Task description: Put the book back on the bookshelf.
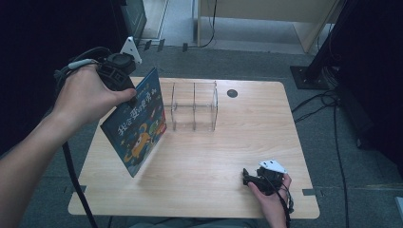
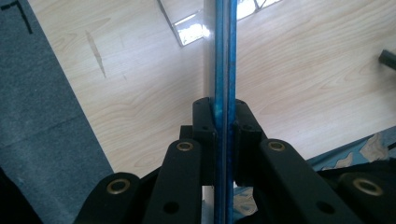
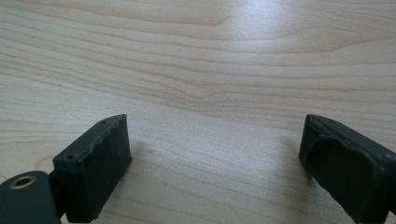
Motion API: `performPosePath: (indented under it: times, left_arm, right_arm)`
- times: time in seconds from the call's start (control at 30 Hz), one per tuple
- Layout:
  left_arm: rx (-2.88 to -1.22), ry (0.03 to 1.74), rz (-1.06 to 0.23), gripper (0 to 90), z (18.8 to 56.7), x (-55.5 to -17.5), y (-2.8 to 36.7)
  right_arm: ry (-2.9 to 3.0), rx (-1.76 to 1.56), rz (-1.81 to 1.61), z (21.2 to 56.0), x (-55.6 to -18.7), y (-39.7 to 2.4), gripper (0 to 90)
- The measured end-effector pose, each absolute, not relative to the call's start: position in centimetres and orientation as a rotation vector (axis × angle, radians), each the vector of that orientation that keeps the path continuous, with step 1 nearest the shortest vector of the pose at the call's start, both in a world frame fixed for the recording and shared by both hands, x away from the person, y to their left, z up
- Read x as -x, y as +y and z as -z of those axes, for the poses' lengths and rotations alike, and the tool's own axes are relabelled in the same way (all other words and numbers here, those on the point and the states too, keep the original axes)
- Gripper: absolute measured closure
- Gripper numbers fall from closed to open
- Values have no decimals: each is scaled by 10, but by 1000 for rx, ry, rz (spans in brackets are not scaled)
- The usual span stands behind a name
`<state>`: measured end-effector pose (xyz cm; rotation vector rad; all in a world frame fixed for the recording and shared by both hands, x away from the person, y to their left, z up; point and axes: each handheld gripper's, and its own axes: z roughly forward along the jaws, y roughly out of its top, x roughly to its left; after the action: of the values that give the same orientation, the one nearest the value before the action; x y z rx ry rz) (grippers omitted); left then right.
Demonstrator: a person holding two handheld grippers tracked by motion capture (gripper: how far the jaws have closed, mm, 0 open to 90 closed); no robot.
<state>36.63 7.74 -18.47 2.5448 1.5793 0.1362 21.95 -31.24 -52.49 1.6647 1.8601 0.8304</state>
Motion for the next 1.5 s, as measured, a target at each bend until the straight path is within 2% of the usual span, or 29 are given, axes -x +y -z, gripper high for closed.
performPosePath:
  times: [0.63,1.1,1.5]
  left_arm:
    - [-2475,1642,-133,844,177,-404,66]
    - [-2440,1705,-106,844,187,-435,54]
    - [-2400,1778,-134,843,196,-457,52]
  right_arm:
    - [1865,-1661,-832,525,-220,-313,79]
    - [1870,-1656,-832,525,-220,-313,78]
    - [1874,-1655,-832,525,-219,-313,79]
